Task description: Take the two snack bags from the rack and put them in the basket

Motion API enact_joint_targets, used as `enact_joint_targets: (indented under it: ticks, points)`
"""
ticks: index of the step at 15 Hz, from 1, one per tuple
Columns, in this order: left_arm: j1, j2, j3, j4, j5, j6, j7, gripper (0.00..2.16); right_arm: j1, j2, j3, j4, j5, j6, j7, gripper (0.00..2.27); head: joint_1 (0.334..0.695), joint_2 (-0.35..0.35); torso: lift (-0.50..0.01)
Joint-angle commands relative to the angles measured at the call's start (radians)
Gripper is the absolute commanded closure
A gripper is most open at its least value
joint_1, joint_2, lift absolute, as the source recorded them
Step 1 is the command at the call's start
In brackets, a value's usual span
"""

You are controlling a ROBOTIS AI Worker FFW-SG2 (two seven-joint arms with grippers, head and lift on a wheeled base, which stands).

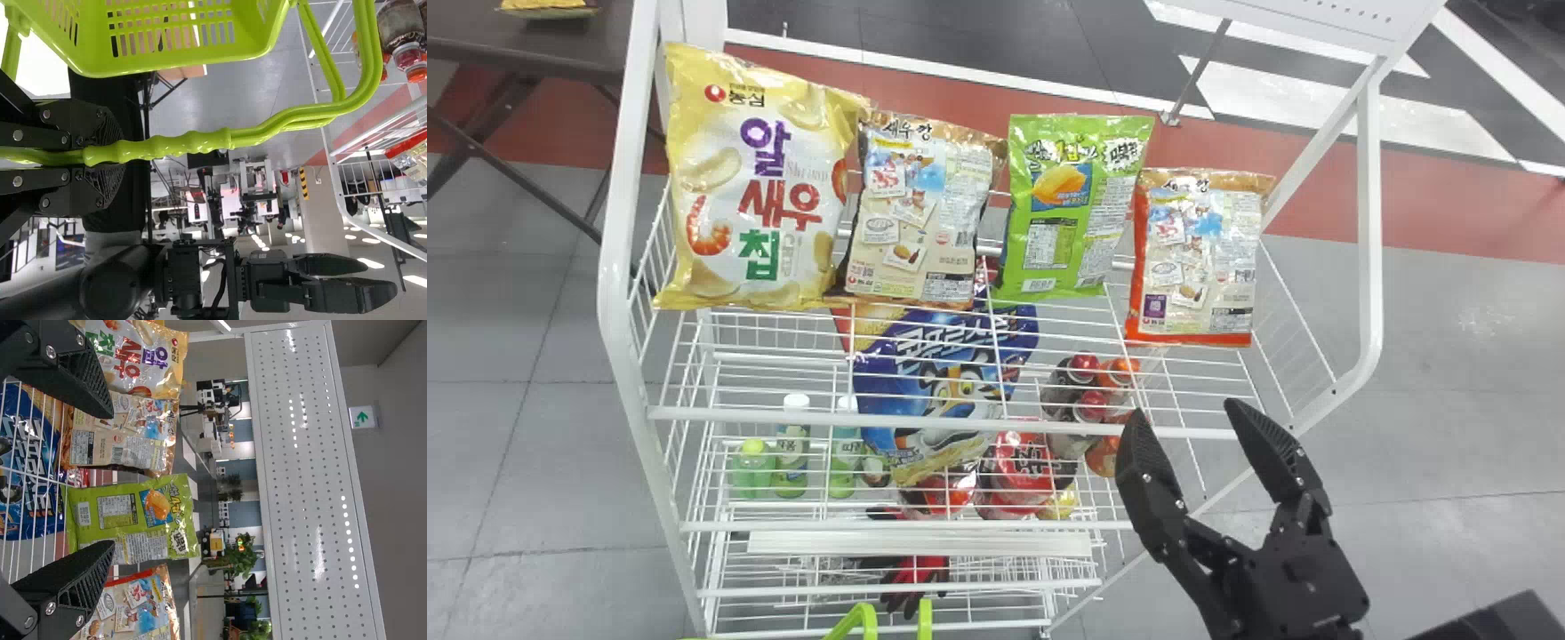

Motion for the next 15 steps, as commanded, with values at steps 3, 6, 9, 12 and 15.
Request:
enact_joint_targets:
  ticks: [3,6,9,12,15]
  points:
    - [-0.004,-0.006,0.000,0.001,0.000,0.002,0.002,1.52,-0.022,0.000,0.000,0.015,-0.002,0.009,0.000,0.15,0.695,-0.350,-0.010]
    - [-0.003,-0.006,0.000,0.006,0.000,0.002,0.003,1.52,-0.148,0.000,0.000,0.052,0.000,0.172,-0.001,0.15,0.695,-0.350,-0.010]
    - [-0.004,-0.006,0.000,0.024,0.000,-0.001,0.005,1.52,-0.335,-0.002,-0.008,0.100,0.008,0.399,-0.011,0.15,0.695,-0.350,-0.010]
    - [-0.064,-0.006,-0.004,0.044,-0.003,0.048,0.005,1.52,-0.464,0.000,-0.029,0.149,0.040,0.454,-0.038,0.15,0.695,-0.350,-0.010]
    - [-0.073,-0.006,0.002,0.061,0.003,0.058,0.005,1.52,-0.634,0.000,-0.023,0.252,0.104,0.567,-0.041,0.14,0.695,-0.350,-0.010]
